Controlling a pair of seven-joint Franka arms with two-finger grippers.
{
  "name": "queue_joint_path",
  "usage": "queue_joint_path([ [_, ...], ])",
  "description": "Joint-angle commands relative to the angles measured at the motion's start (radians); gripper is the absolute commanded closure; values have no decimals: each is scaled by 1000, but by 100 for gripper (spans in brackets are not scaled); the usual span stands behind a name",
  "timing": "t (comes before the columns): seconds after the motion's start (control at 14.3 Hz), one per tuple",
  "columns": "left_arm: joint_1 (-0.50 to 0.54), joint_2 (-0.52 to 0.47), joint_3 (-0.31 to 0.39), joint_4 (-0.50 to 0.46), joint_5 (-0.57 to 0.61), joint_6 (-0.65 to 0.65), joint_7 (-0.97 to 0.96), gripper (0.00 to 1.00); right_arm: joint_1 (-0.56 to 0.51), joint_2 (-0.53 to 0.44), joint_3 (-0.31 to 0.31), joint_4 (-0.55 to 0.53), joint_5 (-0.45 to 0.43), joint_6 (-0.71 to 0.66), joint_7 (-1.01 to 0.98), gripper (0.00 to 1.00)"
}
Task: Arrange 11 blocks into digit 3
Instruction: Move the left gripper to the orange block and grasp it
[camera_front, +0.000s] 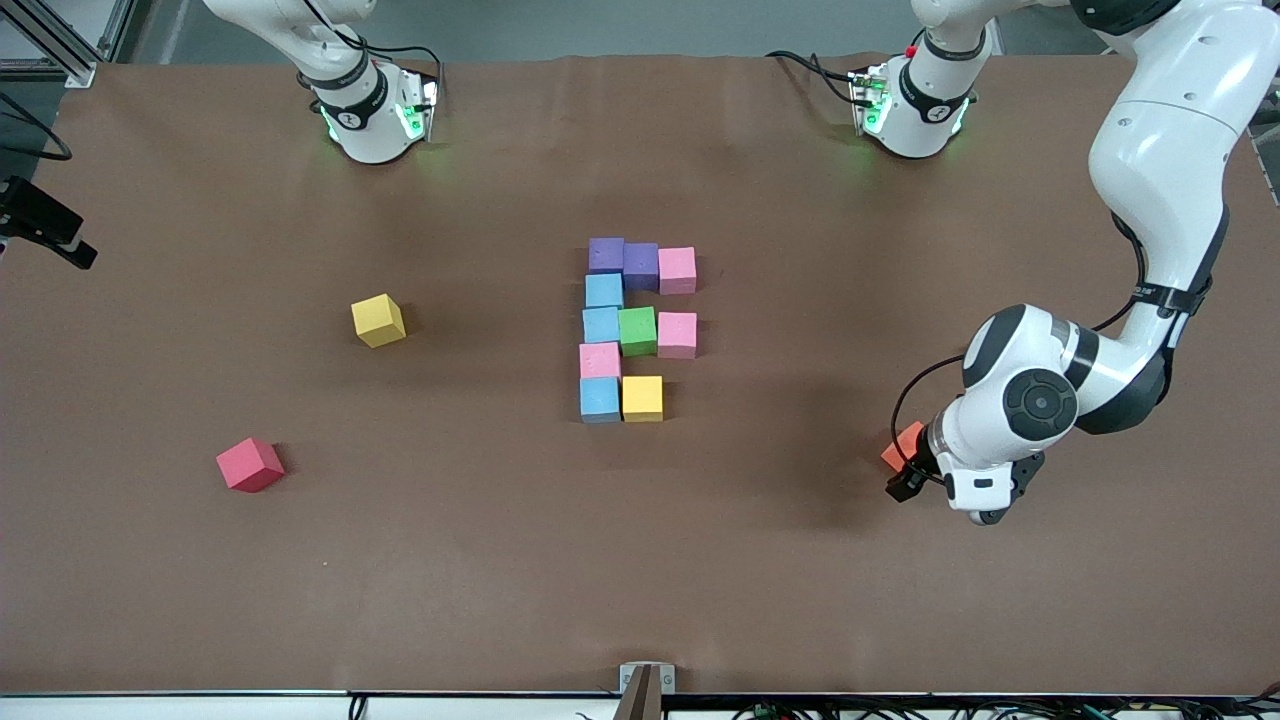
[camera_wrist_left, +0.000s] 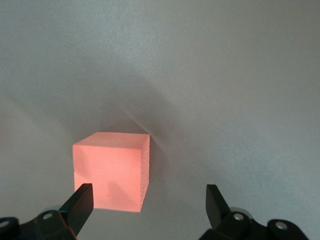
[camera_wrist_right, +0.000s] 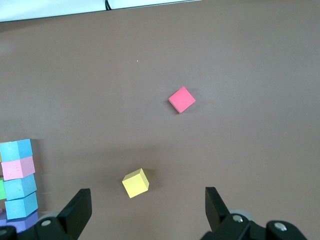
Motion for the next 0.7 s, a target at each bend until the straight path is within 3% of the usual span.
queue_joint_path([
  [0.0, 29, -9, -8, -32, 19, 20, 29, 1, -6, 10, 2, 20, 0, -5, 0, 0],
  [0.63, 57, 2, 1, -70, 23, 32, 124, 1, -4, 10, 2, 20, 0, -5, -2, 0],
])
